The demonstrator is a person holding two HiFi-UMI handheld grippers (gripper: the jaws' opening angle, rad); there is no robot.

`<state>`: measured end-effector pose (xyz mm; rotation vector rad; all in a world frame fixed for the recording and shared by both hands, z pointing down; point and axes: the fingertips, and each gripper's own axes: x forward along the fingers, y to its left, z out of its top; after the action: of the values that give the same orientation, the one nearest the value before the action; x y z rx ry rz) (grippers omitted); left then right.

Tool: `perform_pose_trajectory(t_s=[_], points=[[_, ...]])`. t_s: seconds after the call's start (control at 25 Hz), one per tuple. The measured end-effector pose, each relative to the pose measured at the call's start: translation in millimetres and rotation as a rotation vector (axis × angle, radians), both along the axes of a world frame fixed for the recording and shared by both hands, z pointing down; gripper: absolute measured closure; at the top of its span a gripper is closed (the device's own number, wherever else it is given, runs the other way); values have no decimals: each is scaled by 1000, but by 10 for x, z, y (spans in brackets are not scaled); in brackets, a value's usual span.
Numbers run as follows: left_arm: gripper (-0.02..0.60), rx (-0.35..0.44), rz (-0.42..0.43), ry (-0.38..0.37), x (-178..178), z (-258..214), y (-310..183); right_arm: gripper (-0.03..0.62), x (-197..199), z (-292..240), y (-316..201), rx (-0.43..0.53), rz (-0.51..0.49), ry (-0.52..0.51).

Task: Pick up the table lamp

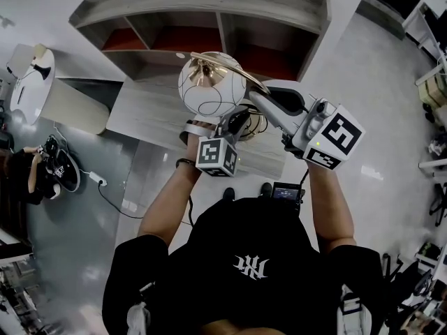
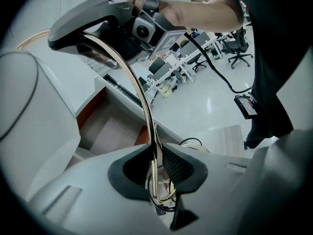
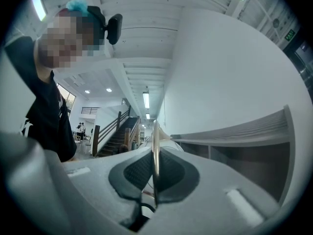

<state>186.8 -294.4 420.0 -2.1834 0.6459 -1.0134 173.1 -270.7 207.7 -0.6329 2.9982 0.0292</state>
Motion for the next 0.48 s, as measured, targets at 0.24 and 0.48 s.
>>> perform_pose_trajectory(t_s=[0.24,0.48], points=[[516,8,-9,-11,-2,-6,-4,585,-12,18,17,-7,-12,-6],[517,15,2,-7,21,-4,1,585,-1,11,3,-18,-9,-26]])
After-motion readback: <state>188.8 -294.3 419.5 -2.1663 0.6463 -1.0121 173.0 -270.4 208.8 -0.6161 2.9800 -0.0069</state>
